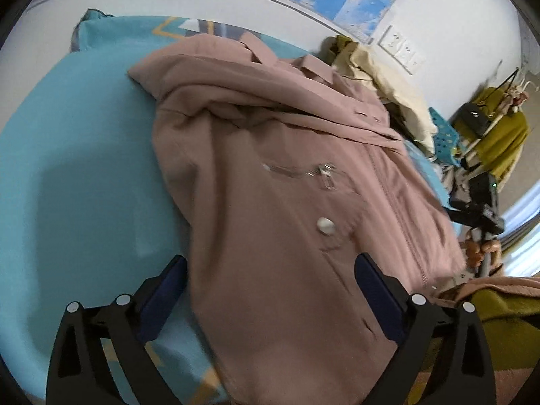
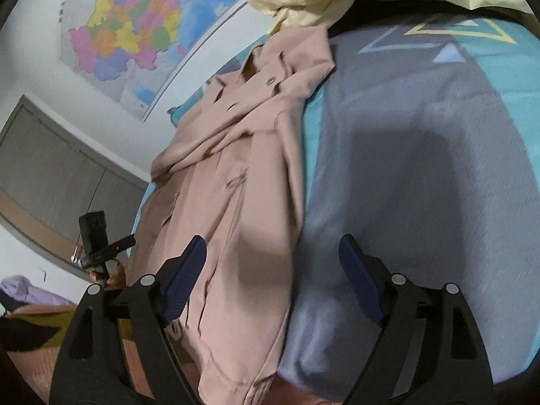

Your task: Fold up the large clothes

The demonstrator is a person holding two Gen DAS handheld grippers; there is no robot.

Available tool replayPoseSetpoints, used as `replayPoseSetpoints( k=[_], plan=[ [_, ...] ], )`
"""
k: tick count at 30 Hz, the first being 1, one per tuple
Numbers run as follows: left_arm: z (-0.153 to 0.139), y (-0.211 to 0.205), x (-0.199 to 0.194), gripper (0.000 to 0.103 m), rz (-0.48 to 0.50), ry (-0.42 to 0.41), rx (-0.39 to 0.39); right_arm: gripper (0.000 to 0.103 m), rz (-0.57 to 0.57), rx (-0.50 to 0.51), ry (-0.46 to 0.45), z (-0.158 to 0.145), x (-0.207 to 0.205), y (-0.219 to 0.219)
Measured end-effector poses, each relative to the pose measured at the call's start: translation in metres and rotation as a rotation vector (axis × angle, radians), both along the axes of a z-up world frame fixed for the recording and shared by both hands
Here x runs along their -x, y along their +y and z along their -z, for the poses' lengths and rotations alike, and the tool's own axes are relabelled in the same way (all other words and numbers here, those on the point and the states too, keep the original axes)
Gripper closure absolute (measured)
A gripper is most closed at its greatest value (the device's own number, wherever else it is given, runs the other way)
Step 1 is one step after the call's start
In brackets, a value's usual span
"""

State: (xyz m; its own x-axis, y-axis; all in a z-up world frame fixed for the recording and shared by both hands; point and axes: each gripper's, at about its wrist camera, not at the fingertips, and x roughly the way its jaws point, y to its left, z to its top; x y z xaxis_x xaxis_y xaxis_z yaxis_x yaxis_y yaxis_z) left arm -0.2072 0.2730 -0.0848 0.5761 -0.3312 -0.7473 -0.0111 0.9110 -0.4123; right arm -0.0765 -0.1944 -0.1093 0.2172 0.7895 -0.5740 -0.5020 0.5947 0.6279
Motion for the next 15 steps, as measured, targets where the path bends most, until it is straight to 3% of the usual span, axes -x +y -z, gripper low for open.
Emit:
replayPoseSetpoints(
  k=[6, 11, 13, 15],
  plan=[
    [0.004, -0.023, 0.019, 0.008, 0.091, -0.002, 0.119, 0.021, -0.098, 0.024, -0.031, -0.001, 0.031, 0.008],
    [0.006, -0.032, 0.010, 0.012, 0.029, -0.009, 0.147, 0.023, -0.173, 0.029, -0.065, 0.000, 0.047, 0.026],
    [0.005, -0.034, 0.004, 0.017, -0.026, -0.007, 0.136, 0.053, -0.173, 0.002, -0.020, 0.004, 0.044, 0.029],
    [0.005, -0.035, -0.001, 0.033, -0.059, 0.004, 0.098, 0.063, -0.150, -0.015, 0.010, 0.011, 0.042, 0.028]
  ],
)
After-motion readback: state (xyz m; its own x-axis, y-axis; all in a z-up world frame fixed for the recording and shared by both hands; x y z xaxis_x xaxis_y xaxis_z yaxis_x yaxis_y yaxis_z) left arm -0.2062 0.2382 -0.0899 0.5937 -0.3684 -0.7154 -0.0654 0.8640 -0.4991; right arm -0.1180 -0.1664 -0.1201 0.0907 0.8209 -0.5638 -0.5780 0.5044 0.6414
